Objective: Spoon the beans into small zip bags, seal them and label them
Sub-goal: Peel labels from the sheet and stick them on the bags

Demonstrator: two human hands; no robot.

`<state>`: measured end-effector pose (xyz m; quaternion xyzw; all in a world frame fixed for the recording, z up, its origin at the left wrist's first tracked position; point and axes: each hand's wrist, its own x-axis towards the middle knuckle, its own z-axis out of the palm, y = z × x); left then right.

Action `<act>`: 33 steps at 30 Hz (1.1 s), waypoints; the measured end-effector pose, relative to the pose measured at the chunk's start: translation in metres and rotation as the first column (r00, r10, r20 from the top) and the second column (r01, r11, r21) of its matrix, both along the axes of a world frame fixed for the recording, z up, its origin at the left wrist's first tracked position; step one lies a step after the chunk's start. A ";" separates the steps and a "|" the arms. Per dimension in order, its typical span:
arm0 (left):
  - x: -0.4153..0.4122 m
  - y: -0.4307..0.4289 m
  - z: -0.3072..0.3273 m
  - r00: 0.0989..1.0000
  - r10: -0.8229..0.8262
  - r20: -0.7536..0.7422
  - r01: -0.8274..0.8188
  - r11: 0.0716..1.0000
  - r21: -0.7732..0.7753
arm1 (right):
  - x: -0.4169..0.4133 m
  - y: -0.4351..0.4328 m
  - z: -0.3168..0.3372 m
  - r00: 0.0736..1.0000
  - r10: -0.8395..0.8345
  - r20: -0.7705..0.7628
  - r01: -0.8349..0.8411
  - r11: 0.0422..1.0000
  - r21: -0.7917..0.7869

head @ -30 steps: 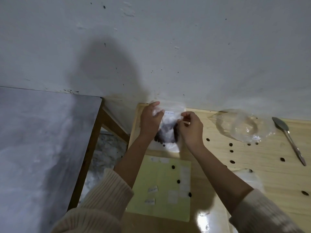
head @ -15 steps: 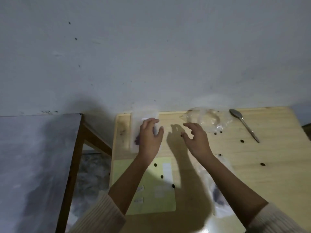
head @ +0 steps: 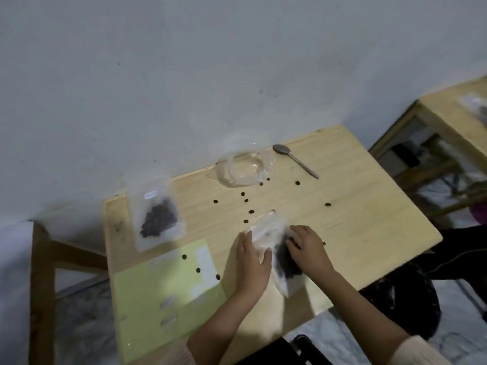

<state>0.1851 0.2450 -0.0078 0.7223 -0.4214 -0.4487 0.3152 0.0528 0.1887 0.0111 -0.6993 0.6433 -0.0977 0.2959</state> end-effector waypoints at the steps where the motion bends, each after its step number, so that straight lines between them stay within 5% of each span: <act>1: -0.002 -0.001 0.001 1.000 0.005 -0.011 -0.006 1.000 -0.008 | -0.001 0.002 -0.003 1.000 0.007 0.007 -0.007 1.000 0.004; 8: -0.002 -0.010 0.009 0.974 0.178 -0.143 -0.195 0.974 -0.116 | 0.007 0.003 0.001 0.949 -0.225 0.220 0.231 0.973 0.002; 13: 0.028 -0.003 0.031 0.907 0.334 -0.258 -0.398 0.880 -0.259 | 0.041 0.004 0.021 0.874 -0.238 0.423 0.258 0.966 0.011; 25: 0.182 0.105 0.048 0.798 0.541 -0.264 -0.599 0.758 -0.258 | 0.184 0.072 0.017 0.754 0.032 0.656 -0.182 0.970 0.162; 29: 0.222 0.152 0.044 0.714 0.674 -0.186 -0.697 0.663 -0.274 | 0.199 0.092 -0.008 0.794 0.395 0.462 -0.503 0.854 0.135; 33: 0.247 0.188 0.044 0.682 0.718 -0.140 -0.727 0.643 -0.242 | 0.203 0.104 -0.020 0.710 0.685 0.165 -0.694 0.720 0.001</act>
